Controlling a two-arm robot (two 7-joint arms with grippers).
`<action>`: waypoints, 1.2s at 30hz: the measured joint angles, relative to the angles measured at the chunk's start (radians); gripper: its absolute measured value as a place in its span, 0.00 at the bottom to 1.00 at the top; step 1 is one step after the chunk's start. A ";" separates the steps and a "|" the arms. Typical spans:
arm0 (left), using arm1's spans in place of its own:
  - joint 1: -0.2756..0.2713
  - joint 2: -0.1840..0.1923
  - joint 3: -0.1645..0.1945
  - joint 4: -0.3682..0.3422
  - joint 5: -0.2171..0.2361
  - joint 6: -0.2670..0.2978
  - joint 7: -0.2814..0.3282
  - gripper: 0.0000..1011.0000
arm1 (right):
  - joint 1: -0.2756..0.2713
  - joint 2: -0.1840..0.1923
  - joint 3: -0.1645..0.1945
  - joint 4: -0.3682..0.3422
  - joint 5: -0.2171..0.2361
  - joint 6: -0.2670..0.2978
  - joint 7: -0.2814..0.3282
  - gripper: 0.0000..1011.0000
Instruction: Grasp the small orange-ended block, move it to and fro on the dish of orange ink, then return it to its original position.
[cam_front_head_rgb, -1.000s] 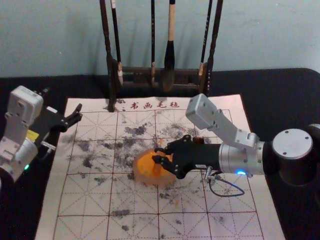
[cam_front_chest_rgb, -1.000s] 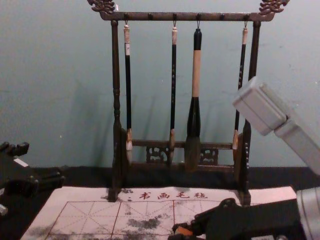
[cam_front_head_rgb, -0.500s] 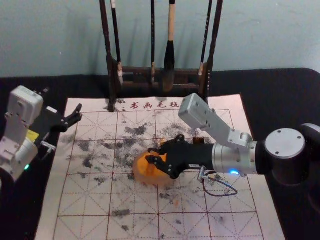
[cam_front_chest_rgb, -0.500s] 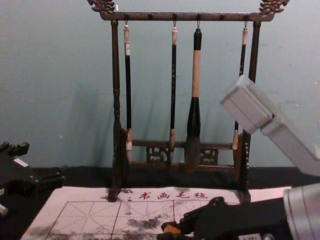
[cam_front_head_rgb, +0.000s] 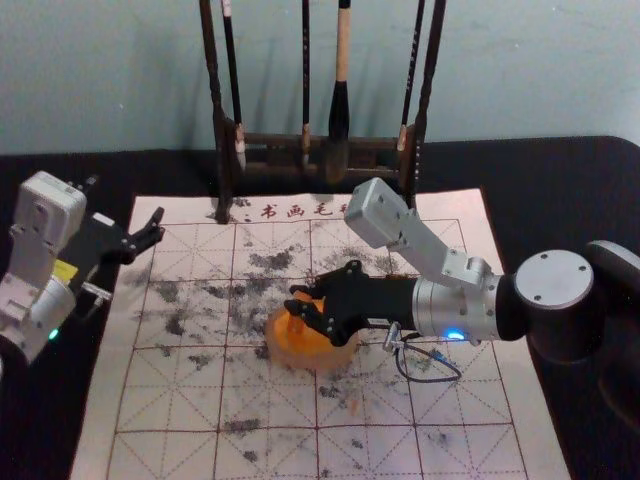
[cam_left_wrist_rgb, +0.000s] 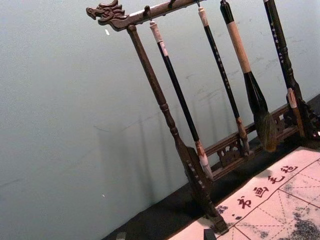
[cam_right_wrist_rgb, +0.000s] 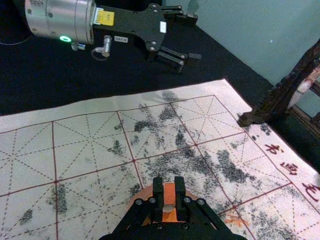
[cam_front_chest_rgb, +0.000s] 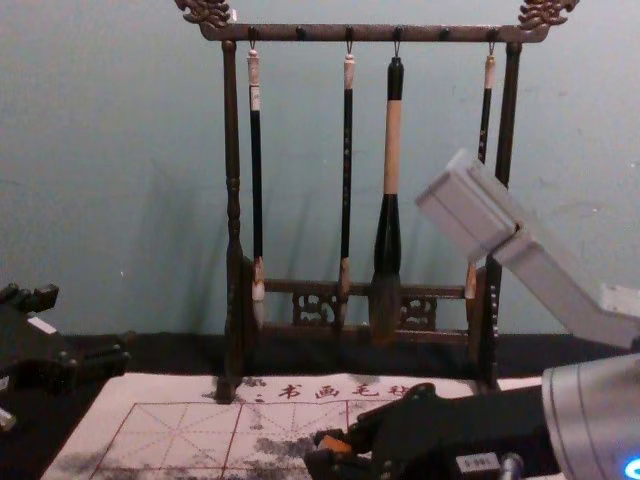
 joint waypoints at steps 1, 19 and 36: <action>0.000 0.000 0.000 0.000 0.000 0.000 0.000 0.99 | 0.000 0.000 0.000 0.000 0.000 0.000 0.000 0.13; 0.000 0.000 0.000 0.000 0.000 0.000 0.000 0.99 | 0.011 -0.010 0.020 0.031 -0.017 0.002 -0.014 0.13; 0.000 0.000 0.000 0.000 0.000 0.000 0.000 0.99 | 0.005 -0.001 0.036 0.032 -0.018 -0.002 -0.010 0.13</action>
